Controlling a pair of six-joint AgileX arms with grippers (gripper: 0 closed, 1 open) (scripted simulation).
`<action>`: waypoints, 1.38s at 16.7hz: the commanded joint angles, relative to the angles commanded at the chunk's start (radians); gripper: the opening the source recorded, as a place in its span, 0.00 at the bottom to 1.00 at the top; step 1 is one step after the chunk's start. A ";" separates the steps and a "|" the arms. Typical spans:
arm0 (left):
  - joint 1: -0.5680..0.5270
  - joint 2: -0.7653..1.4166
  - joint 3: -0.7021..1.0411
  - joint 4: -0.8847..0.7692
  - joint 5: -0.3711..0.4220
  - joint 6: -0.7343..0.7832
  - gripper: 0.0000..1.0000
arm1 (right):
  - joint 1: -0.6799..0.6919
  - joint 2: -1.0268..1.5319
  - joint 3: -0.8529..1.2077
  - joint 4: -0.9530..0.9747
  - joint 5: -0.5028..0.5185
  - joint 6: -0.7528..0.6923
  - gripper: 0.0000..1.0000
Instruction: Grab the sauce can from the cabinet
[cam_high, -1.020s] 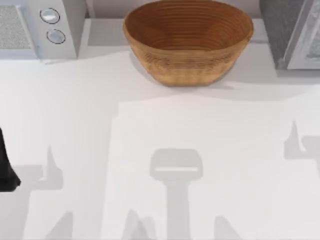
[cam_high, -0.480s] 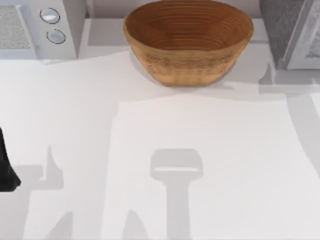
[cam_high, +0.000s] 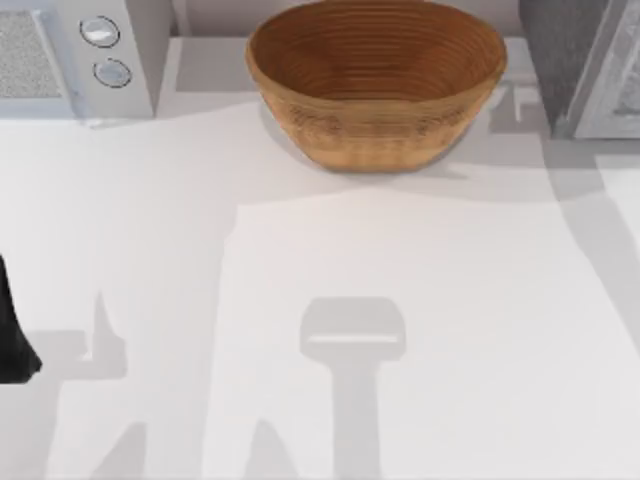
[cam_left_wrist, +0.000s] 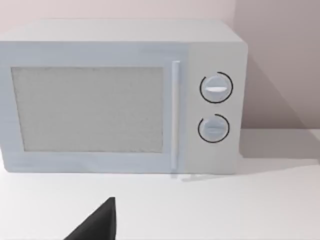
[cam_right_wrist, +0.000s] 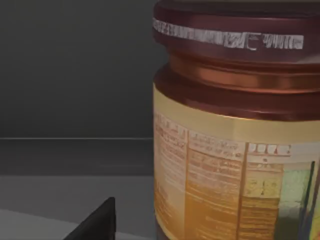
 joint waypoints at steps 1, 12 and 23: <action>0.000 0.000 0.000 0.000 0.000 0.000 1.00 | 0.001 0.005 0.008 -0.001 0.001 0.000 1.00; 0.000 0.000 0.000 0.000 0.000 0.000 1.00 | -0.022 0.014 -0.009 0.034 -0.012 -0.001 1.00; 0.000 0.000 0.000 0.000 0.000 0.000 1.00 | -0.059 0.221 0.166 0.066 -0.046 -0.001 1.00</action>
